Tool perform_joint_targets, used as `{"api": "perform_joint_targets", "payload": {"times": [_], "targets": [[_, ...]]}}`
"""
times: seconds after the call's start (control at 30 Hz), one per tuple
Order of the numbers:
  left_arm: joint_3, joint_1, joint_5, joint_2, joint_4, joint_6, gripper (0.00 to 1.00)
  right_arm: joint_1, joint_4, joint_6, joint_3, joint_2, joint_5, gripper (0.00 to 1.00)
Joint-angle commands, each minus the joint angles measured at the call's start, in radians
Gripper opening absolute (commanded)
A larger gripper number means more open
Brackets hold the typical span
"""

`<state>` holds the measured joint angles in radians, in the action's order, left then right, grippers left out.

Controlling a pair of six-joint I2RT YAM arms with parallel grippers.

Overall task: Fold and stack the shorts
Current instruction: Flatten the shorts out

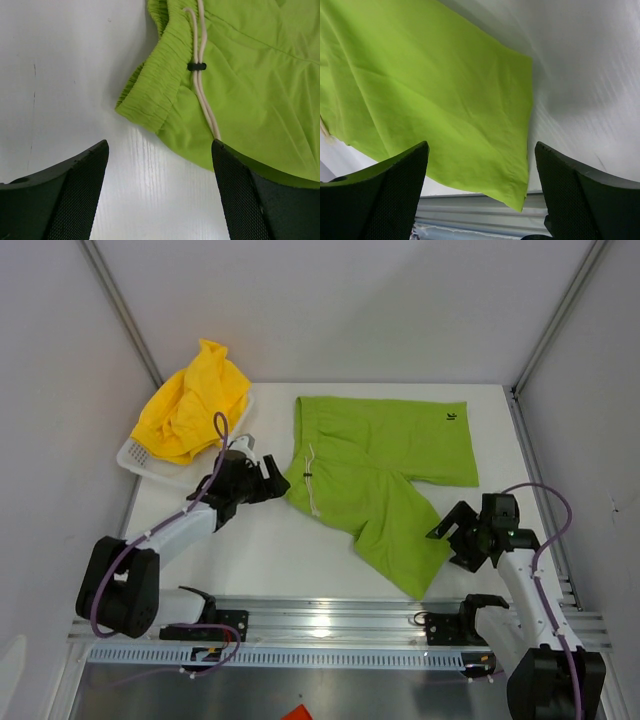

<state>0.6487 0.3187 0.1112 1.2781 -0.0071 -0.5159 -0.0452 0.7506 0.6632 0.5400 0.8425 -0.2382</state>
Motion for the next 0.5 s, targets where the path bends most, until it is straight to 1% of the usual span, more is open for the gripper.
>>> {"api": "perform_joint_targets", "payload": {"times": [0.0,0.17,0.23,0.33,0.47], "targets": [[0.023,0.005,-0.018,0.067,0.117,-0.006,0.85,0.013,0.007,0.036,-0.032,-0.008,-0.036,0.88],[0.066,-0.001,-0.015,0.157,0.159,-0.012,0.84,0.021,-0.045,0.061,-0.054,-0.003,-0.004,0.88],[0.071,-0.006,-0.013,0.176,0.17,-0.009,0.85,0.021,-0.092,0.072,-0.069,0.021,-0.013,0.88],[0.075,-0.012,0.027,0.216,0.216,-0.007,0.84,0.025,-0.163,0.084,-0.09,0.073,-0.036,0.86],[0.071,-0.015,0.022,0.242,0.248,-0.004,0.84,0.025,-0.206,0.09,-0.091,0.093,-0.006,0.75]]}}
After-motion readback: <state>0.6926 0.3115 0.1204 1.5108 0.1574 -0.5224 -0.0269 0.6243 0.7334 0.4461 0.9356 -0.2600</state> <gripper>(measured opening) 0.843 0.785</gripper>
